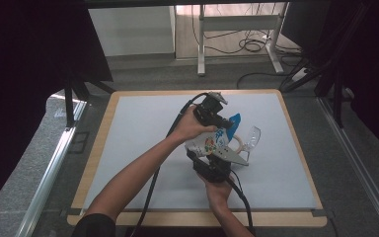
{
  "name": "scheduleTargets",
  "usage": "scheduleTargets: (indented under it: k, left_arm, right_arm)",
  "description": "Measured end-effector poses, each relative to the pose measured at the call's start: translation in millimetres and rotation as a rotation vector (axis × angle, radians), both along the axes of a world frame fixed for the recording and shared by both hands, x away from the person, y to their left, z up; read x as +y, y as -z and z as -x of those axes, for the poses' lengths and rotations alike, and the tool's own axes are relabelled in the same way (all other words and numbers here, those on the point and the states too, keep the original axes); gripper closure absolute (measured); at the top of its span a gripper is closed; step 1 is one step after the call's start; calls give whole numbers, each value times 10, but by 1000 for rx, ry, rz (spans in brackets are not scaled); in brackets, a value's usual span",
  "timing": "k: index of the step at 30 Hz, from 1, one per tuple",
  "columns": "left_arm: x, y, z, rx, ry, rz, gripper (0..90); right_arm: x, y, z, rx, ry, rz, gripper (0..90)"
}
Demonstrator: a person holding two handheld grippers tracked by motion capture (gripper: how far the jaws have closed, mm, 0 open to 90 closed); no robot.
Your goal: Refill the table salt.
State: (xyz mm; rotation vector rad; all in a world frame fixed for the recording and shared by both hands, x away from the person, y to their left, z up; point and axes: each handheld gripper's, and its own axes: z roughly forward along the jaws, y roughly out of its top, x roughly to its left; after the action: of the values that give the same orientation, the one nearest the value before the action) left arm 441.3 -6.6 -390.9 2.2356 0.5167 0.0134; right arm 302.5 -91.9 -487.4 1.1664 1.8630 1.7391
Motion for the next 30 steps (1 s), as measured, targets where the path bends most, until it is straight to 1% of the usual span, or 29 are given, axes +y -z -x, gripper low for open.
scheduleTargets:
  k: [17, 21, 27, 30]
  left_arm:
    - [5, -26, 13, -6, 2, 6, 895]
    - [-1, -42, 16, -9, 3, 5, 895]
    - [-4, -55, 20, -8, 7, 11, 895]
    - [-13, -51, 18, -6, 8, 3, 895]
  right_arm:
    - [-1, -15, 8, -6, 1, -3, 600]
    - [1, -19, 9, -5, 5, -17, 600]
    - [-2, -34, 20, -12, 10, -15, 602]
    - [-3, -35, 21, -11, 13, -15, 602]
